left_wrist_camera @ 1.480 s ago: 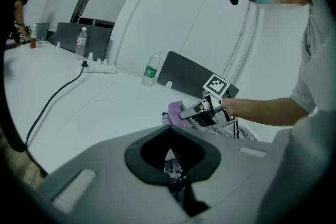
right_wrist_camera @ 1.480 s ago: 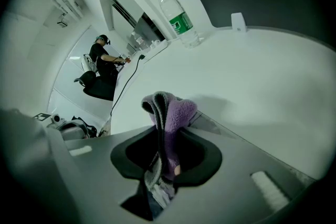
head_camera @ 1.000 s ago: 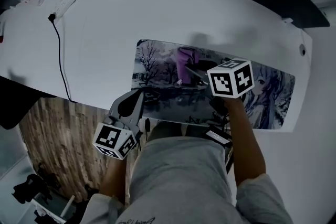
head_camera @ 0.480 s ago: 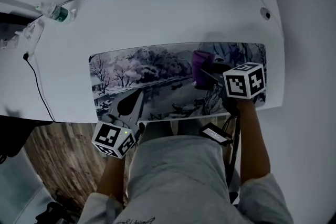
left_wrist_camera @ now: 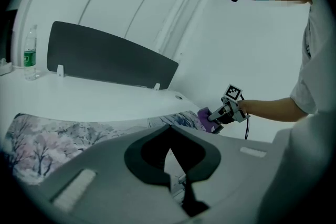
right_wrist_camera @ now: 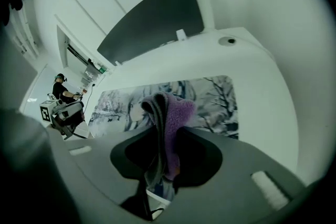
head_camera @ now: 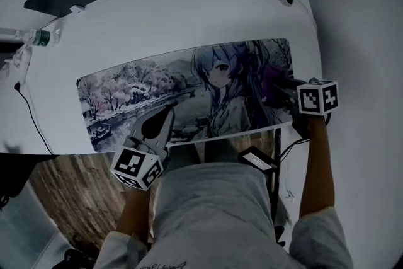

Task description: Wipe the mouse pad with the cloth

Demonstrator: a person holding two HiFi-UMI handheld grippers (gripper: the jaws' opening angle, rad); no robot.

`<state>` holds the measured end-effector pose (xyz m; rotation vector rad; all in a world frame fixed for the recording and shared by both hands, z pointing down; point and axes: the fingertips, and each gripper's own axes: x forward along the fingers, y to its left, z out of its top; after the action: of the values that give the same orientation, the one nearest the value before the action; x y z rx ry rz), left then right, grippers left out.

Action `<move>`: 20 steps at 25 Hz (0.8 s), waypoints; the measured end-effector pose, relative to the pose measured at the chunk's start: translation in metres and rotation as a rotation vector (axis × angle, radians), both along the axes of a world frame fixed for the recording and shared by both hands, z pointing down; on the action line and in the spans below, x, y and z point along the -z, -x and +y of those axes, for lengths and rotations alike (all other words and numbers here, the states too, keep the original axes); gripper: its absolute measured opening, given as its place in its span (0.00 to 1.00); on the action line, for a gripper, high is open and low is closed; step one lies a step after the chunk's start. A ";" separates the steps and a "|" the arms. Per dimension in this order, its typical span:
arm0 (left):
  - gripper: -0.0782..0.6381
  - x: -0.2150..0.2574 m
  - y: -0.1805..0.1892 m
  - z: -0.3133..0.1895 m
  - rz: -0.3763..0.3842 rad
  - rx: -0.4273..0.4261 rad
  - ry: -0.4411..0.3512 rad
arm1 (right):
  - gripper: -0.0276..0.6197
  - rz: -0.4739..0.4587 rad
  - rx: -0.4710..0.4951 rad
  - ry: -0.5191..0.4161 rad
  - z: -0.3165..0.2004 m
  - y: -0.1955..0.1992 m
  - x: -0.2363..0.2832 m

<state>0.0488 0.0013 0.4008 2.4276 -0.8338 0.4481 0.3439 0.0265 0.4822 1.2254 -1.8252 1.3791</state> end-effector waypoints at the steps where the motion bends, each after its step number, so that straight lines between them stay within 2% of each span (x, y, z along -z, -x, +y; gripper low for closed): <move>1: 0.13 -0.002 -0.007 0.002 -0.003 0.000 0.002 | 0.20 0.006 -0.015 0.013 0.006 -0.018 -0.004; 5: 0.13 -0.006 -0.035 0.008 -0.007 0.001 0.000 | 0.20 0.032 -0.043 0.043 0.020 -0.072 -0.013; 10: 0.13 -0.006 -0.056 0.014 -0.003 0.014 0.008 | 0.20 0.073 -0.004 0.089 0.021 -0.108 -0.023; 20: 0.13 -0.010 -0.061 0.019 -0.030 0.061 0.014 | 0.19 0.048 0.037 0.161 0.014 -0.109 -0.051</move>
<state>0.1099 0.0206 0.4106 2.3816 -0.9115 0.4670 0.4528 0.0409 0.5334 1.1267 -1.6616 1.4333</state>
